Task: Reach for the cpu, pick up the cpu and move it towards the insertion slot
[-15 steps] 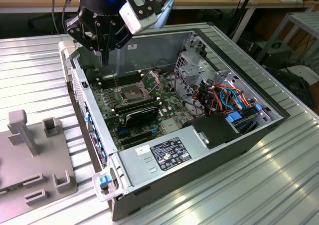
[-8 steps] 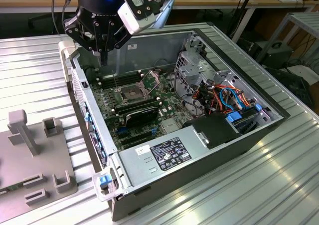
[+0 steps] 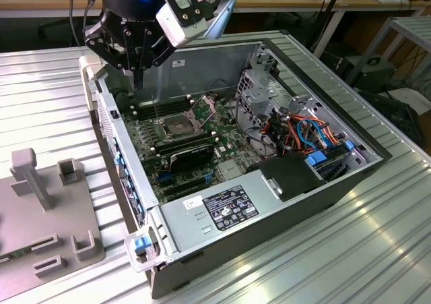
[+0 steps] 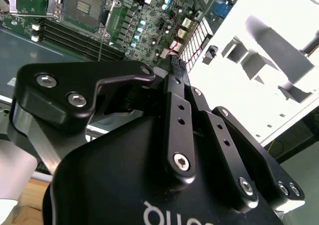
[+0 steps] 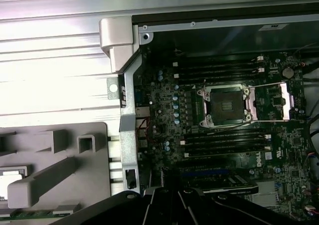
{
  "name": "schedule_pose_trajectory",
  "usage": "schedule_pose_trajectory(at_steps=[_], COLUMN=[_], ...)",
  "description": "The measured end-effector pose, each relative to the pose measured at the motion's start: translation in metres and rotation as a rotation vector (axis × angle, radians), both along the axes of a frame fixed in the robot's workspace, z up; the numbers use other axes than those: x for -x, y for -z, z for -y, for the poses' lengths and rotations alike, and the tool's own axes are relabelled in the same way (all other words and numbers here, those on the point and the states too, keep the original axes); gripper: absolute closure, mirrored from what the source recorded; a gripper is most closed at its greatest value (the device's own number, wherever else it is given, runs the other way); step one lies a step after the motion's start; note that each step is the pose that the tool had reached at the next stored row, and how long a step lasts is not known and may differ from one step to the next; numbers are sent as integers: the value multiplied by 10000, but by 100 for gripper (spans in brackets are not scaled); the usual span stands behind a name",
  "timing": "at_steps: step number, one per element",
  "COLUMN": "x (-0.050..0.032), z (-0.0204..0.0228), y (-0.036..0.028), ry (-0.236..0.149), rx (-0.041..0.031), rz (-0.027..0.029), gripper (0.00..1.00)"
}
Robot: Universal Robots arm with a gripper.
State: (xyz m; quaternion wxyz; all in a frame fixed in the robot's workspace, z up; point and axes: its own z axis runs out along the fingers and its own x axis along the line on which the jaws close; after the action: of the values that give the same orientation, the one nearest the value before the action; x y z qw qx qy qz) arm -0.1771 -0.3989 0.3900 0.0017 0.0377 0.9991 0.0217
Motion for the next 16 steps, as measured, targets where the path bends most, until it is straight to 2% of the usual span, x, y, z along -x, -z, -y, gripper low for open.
schedule_pose_trajectory(at_steps=[16], x=[84], z=[0], y=[4], ry=[0], rx=[0], rz=[-11], gripper=[89])
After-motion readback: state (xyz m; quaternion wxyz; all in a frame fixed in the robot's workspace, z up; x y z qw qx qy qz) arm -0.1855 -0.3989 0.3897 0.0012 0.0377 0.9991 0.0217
